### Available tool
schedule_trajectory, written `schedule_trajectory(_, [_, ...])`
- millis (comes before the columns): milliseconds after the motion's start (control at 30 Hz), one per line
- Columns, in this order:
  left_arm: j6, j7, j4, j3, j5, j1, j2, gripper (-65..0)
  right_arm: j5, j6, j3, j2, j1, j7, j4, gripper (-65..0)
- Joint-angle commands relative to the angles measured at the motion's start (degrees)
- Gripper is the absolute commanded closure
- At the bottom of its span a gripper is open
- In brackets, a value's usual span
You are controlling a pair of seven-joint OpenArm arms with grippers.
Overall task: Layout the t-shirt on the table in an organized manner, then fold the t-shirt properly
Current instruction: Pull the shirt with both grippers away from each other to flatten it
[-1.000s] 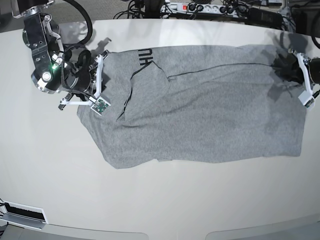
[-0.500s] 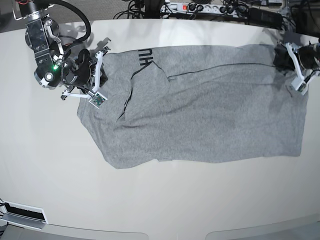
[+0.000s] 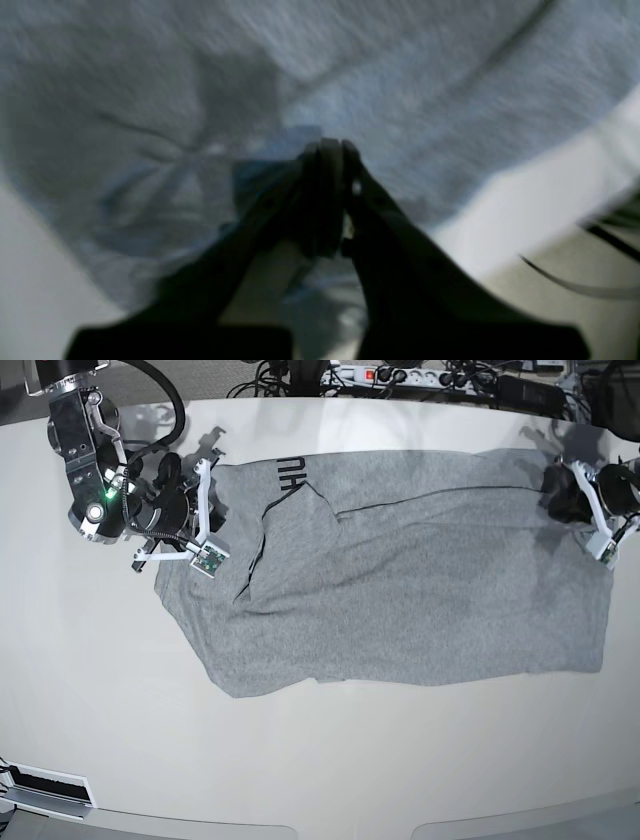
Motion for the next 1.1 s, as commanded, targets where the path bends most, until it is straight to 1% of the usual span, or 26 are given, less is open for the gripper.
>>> schedule_trajectory(0, [1.1, -1.5, -0.3, -0.6, 0.9, -0.9, -0.6, 0.0, 0.9, 0.0, 0.2, 0.4, 0.9, 1.6, 0.9, 0.0])
schedule_trajectory(67, [2.7, -1.8, -2.5, -0.6, 1.2, -2.3, 0.1, 0.0, 0.9, -0.5, 0.2, 0.3, 1.1, 2.9, 0.9, 0.0])
schedule_trajectory(133, [2.7, -2.1, -4.9, -0.6, 1.2, -3.1, 0.2, 0.0, 0.3, -1.1, 0.2, -0.1, 1.1, 3.8, 0.3, 0.0])
schedule_trajectory(267, [2.3, -3.0, -9.8, -0.6, 1.5, -4.6, 0.5, 0.0, -3.8, -2.9, 0.2, -0.5, 1.1, 5.2, -3.2, 0.0])
schedule_trajectory(333, [2.3, -3.8, -13.1, -0.6, 2.6, -5.8, 1.1, 0.0, -3.8, -2.6, 0.2, -0.5, 1.3, 5.6, -5.5, 0.0])
schedule_trajectory(367, [2.3, -3.8, -14.8, -0.6, 2.7, -6.5, 1.4, 0.0, -3.9, -1.9, 0.2, -0.5, 1.4, 5.6, -6.4, 0.0])
schedule_trajectory(400, [1.9, -3.8, -16.6, -0.6, 2.7, -7.3, 1.7, 0.0, -3.9, -1.2, 0.2, -0.6, 1.4, 5.6, -7.3, 0.0])
schedule_trajectory(467, [-1.0, -3.8, -19.6, -0.6, 2.3, -8.3, 2.1, 0.0, -3.9, -0.8, 0.2, -0.6, 1.3, 5.2, -8.1, 0.0])
schedule_trajectory(533, [-3.0, -3.8, -20.9, -0.6, 2.3, -8.4, 2.2, 0.0, -3.9, -1.1, 0.2, -0.5, 1.0, 3.9, -8.1, 0.0])
schedule_trajectory(600, [-3.1, -3.1, -20.9, -0.6, 2.6, -8.4, 2.1, 0.0, -3.9, -1.3, 0.2, -0.4, 0.9, 1.1, -8.1, 0.0])
schedule_trajectory(667, [-3.1, -1.2, -20.8, -0.6, 2.7, -8.4, 2.0, 0.0, -3.9, -1.7, 0.2, -0.4, 0.9, -2.6, -8.1, 0.0])
schedule_trajectory(733, [-3.2, 1.0, -20.5, -0.6, 1.9, -8.2, 1.7, 0.0, -3.8, -2.9, 0.2, -0.4, 0.8, -6.4, -8.1, 0.0])
schedule_trajectory(800, [-4.5, 2.5, -19.3, -0.6, 0.7, -6.9, 1.3, 0.0, -3.2, -3.6, 0.2, -0.3, 0.2, -8.9, -8.0, 0.0])
schedule_trajectory(833, [-5.2, 3.2, -18.1, -0.6, -0.8, -5.8, 1.0, 0.0, -3.0, -3.7, 0.2, -0.1, -0.3, -9.1, -7.8, 0.0])
schedule_trajectory(900, [-5.2, 4.8, -14.5, -0.6, -3.0, -3.0, 0.8, 0.0, -2.7, -3.7, 0.2, 0.3, -2.3, -9.1, -7.1, 0.0])
schedule_trajectory(967, [-5.2, 5.4, -9.7, -0.6, -2.5, 0.2, 0.7, 0.0, -2.0, -3.8, 0.2, 1.0, -4.6, -9.1, -5.8, 0.0])
schedule_trajectory(1067, [-5.2, 5.3, -2.9, -0.6, 0.6, 4.7, 0.5, 0.0, -2.4, -5.7, 0.2, 2.1, -8.2, -9.1, -3.5, 0.0])
